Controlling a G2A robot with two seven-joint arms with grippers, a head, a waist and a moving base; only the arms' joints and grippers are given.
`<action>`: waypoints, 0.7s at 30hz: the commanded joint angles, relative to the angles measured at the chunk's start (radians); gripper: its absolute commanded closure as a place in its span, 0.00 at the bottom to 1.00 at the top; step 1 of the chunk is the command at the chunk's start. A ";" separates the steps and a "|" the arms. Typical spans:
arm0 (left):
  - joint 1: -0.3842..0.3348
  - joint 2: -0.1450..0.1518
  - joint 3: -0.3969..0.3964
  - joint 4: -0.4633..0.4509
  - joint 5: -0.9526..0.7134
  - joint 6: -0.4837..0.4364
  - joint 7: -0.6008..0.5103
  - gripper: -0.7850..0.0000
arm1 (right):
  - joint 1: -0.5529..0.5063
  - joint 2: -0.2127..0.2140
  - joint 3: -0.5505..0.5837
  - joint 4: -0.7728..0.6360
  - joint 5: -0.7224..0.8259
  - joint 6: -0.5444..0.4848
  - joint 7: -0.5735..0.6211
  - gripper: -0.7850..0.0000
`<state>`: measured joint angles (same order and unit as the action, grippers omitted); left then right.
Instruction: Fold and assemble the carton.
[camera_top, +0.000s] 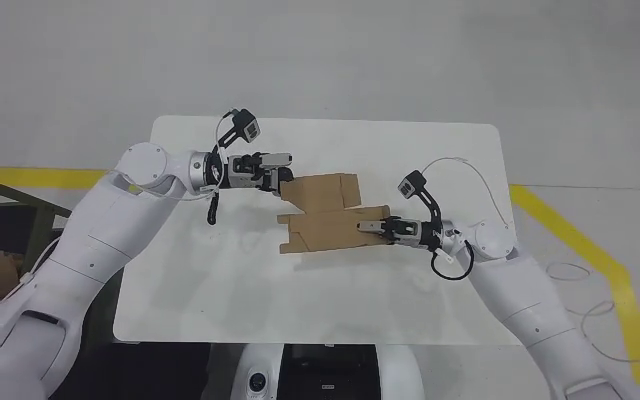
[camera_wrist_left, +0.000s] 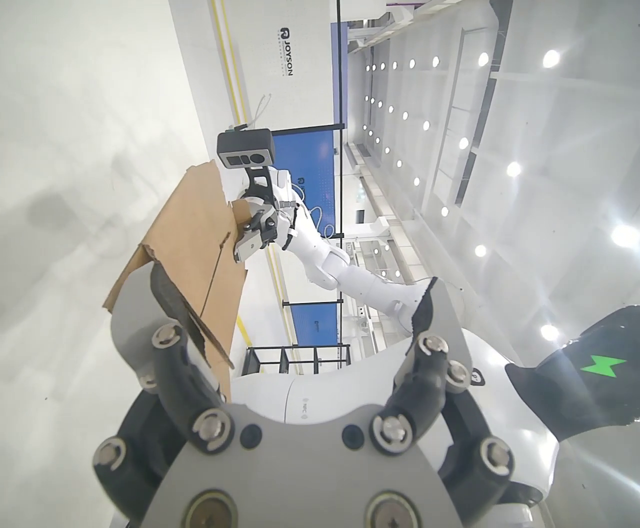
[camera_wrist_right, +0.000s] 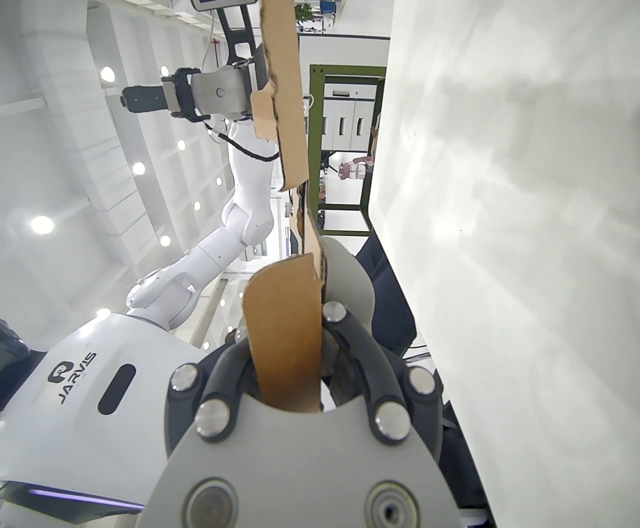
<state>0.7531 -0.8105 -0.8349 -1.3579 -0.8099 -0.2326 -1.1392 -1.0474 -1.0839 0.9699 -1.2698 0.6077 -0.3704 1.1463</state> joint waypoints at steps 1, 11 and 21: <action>0.002 -0.001 -0.005 -0.005 0.023 0.002 0.007 0.00 | -0.001 -0.001 0.001 0.000 -0.001 0.001 -0.002 1.00; 0.036 -0.003 -0.040 -0.035 0.095 0.010 0.014 0.00 | -0.009 -0.004 0.014 -0.006 -0.007 0.010 -0.010 1.00; 0.051 -0.013 -0.057 -0.054 0.122 0.026 0.004 0.27 | -0.010 -0.007 0.023 -0.014 -0.016 0.020 -0.006 1.00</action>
<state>0.8040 -0.8227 -0.8913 -1.4112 -0.6916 -0.2086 -1.1346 -1.0583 -1.0904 0.9925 -1.2830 0.5929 -0.3518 1.1384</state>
